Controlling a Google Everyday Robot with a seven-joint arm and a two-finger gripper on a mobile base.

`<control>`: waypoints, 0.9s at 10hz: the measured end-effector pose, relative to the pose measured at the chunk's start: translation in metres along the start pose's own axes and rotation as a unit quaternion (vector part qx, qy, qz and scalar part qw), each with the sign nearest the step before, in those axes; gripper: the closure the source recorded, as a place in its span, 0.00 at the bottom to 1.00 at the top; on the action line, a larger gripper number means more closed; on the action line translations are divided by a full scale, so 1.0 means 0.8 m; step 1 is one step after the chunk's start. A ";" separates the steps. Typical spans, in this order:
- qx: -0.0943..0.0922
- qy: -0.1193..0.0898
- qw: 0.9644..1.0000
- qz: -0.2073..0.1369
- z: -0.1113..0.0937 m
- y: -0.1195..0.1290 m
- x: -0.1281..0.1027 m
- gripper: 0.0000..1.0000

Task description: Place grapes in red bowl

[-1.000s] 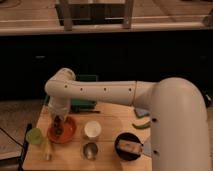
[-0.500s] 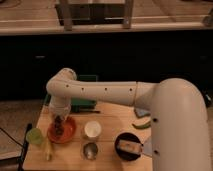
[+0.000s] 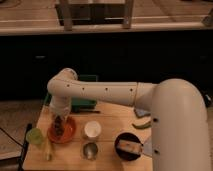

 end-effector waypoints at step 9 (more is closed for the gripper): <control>-0.008 -0.003 1.000 0.003 0.003 0.002 0.000 0.20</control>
